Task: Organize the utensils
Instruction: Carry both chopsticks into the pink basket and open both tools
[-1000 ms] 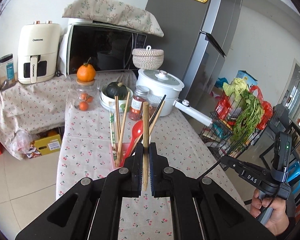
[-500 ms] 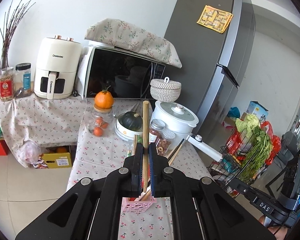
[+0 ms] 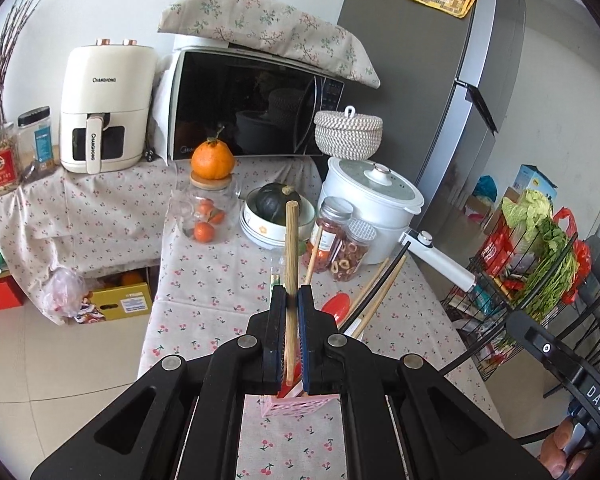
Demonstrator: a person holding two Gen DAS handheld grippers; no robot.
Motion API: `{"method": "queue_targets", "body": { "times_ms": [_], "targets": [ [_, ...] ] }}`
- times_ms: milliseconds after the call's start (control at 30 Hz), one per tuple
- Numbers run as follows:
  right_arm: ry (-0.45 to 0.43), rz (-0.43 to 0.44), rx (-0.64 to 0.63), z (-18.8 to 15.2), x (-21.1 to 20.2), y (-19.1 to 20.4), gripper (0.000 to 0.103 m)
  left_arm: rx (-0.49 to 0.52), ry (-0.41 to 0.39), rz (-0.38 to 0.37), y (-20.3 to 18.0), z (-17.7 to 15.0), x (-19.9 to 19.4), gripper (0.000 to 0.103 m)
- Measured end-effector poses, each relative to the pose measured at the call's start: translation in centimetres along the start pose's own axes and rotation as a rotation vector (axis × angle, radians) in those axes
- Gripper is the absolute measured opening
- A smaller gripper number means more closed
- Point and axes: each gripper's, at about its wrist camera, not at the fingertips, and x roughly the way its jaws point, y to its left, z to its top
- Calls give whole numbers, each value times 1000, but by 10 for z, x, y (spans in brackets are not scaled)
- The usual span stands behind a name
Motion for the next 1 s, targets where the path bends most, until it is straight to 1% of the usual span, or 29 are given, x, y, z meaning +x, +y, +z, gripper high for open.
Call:
{"method": "queue_targets", "body": {
  "times_ms": [133, 200, 400, 500, 533, 567, 600, 633, 667, 800, 833, 867, 933, 1000],
  "targets": [
    [-16, 16, -7, 2, 4, 3, 5, 31, 65, 15, -3, -9, 25, 6],
    [-25, 23, -6, 3, 5, 4, 5, 30, 86, 5, -3, -12, 36, 6],
    [-34, 24, 19, 6, 13, -2, 5, 30, 74, -21, -4, -13, 53, 7],
    [-40, 20, 34, 6, 16, -5, 5, -21, 87, -19, -1, -12, 54, 8],
    [-40, 22, 36, 7, 17, -6, 5, -39, 93, -27, 1, -12, 52, 12],
    [-41, 23, 38, 7, 19, -7, 5, -54, 98, -34, 2, -13, 49, 22],
    [-41, 22, 39, 7, 20, -8, 5, -62, 101, -36, 3, -14, 46, 29],
    [-39, 23, 41, 7, 22, -9, 5, -67, 99, -36, 4, -15, 42, 45],
    [-38, 24, 44, 7, 24, -11, 5, -71, 93, -38, 6, -16, 39, 55],
    [-45, 25, 56, 7, 30, -12, 5, -63, 95, -40, 10, -20, 28, 61],
    [-48, 25, 58, 7, 31, -12, 5, -63, 101, -37, 12, -22, 26, 65],
    [-52, 26, 58, 7, 33, -12, 5, -64, 110, -32, 14, -25, 25, 68],
    [-62, 26, 52, 7, 36, -10, 5, -67, 139, -20, 20, -31, 24, 72],
    [-65, 26, 49, 7, 41, -8, 5, -64, 170, -15, 25, -37, 24, 72]
  ]
}}
